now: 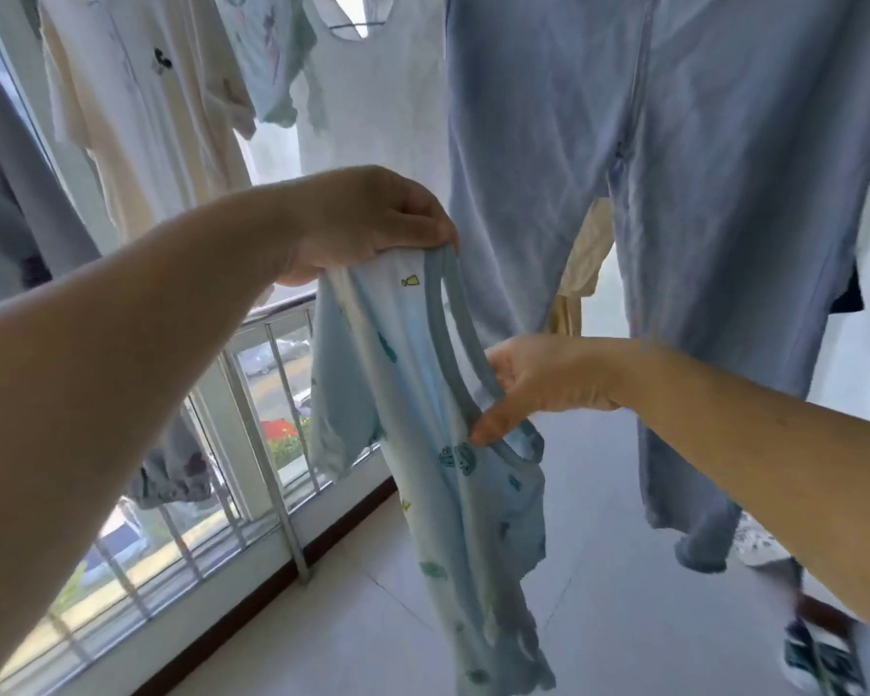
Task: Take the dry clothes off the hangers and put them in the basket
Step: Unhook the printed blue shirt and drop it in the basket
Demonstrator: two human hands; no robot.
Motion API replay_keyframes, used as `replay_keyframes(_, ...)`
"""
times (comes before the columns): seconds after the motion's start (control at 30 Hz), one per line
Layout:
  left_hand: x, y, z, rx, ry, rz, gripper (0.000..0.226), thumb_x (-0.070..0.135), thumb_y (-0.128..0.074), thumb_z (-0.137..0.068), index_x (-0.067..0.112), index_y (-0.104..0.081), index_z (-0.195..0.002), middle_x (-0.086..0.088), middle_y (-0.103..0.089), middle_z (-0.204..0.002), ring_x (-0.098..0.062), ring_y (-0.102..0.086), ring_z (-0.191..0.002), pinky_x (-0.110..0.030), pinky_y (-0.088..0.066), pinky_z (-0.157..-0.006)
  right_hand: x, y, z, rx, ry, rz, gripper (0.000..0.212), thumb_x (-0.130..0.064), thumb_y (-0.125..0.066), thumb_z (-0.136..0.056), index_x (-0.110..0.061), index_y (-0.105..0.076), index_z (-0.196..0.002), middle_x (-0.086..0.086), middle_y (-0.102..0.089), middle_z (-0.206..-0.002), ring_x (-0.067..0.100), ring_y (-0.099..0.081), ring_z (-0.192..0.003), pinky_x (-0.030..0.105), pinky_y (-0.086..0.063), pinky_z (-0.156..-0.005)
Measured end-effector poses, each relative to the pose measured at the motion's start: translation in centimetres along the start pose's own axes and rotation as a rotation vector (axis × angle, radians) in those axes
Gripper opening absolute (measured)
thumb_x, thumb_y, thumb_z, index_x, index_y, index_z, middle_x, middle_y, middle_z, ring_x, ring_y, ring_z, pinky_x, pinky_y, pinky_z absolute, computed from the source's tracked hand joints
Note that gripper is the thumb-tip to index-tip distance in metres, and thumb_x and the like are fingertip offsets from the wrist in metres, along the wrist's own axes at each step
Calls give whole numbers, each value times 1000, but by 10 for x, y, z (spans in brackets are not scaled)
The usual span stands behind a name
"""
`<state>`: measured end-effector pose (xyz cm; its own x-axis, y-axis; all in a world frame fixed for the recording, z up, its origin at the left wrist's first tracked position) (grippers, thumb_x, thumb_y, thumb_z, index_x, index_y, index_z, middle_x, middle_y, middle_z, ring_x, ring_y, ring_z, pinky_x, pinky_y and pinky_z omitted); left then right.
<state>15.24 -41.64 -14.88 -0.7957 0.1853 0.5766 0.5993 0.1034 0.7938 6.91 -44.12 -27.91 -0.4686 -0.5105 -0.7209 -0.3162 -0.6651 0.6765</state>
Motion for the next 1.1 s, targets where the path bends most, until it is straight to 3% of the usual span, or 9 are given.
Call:
replay_keyframes(0.17, -25, -15, 7, 14, 76, 38, 22, 22, -55, -90, 24, -69, -74, 0, -69, -81, -14, -63, -72, -32, -54, -76, 58, -33, -6, -60, -121, 89, 33, -17, -71, -80, -14, -61, -111, 6, -64, -113, 21, -60, -103, 30, -49, -94)
replay_keyframes(0.3, -48, -25, 16, 21, 160, 71, 17, 24, -55, -90, 21, -69, -81, -2, -69, -82, -13, -64, -68, -29, -54, -69, 77, -44, -10, 24, -87, 85, 11, -13, -58, -89, -23, -58, -86, 1, -60, -87, 14, -55, -79, 18, -48, -68)
replay_keyframes(0.47, -84, -29, 38, 84, 260, 37, 15, 24, -55, -90, 21, -68, -83, -4, -68, -87, -18, -62, -76, -34, -52, -82, 92, -39, -16, 123, -69, -50, 7, -23, -55, -93, -29, -55, -89, 4, -62, -95, 21, -60, -86, 29, -54, -77)
replay_keyframes(0.6, -115, -31, 67, 118, 328, -70, 7, 31, -61, -84, 28, -67, -85, -1, -67, -90, -22, -63, -86, -35, -49, -87, 98, -25, -23, 281, -38, -216, 5, -21, -56, -92, -20, -58, -88, 0, -60, -83, 14, -56, -80, 21, -48, -70)
replay_keyframes(0.73, -146, -39, 105, 86, 429, -65, 60, 71, -68, -41, 42, -61, -93, 14, -58, -94, -13, -56, -95, -36, -39, -96, 98, -24, -29, 355, -3, -407, 10, -16, -54, -93, -10, -61, -95, 1, -58, -81, 12, -54, -75, 15, -46, -63)
replay_keyframes(0.8, -170, -44, 124, 80, 512, -61, 86, 77, -68, -29, 32, -63, -102, 7, -61, -96, -20, -57, -99, -40, -40, -97, 93, -29, -33, 374, 20, -441, 10, -19, -53, -94, -13, -61, -94, 0, -59, -80, 12, -55, -75, 16, -45, -62)
replay_keyframes(0.9, -191, -53, 148, 111, 615, 40, 68, 55, -76, -40, 11, -67, -92, -14, -66, -94, -34, -60, -95, -46, -49, -89, 84, -36, -40, 415, 36, -399, 12, -26, -52, -95, -23, -60, -87, -2, -61, -81, 15, -58, -78, 21, -47, -66)
replay_keyframes(0.97, -206, -58, 161, 137, 656, 196, 75, 52, -84, -30, 7, -68, -88, -16, -68, -92, -34, -64, -90, -42, -55, -80, 76, -41, -47, 437, 45, -316, 12, -31, -51, -94, -25, -59, -87, -3, -63, -83, 16, -60, -78, 23, -50, -66)
replay_keyframes(1.1, -239, -82, 184, 181, 769, 555, 71, 39, -89, -36, 5, -67, -95, -16, -72, -91, -28, -70, -76, -33, -59, -62, 75, -52, -63, 491, -22, -207, 31, -41, -58, -89, -10, -63, -87, 8, -66, -86, 26, -61, -80, 40, -51, -76)
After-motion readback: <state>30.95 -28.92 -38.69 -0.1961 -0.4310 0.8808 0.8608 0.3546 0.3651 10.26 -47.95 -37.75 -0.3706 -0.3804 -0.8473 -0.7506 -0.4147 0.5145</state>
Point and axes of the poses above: each hand's wrist, its own z-axis away from the middle knuckle, its own y-axis out of the back of the hand, x = y × z, the point moved 9 cm from there along -z, towards the middle knuckle
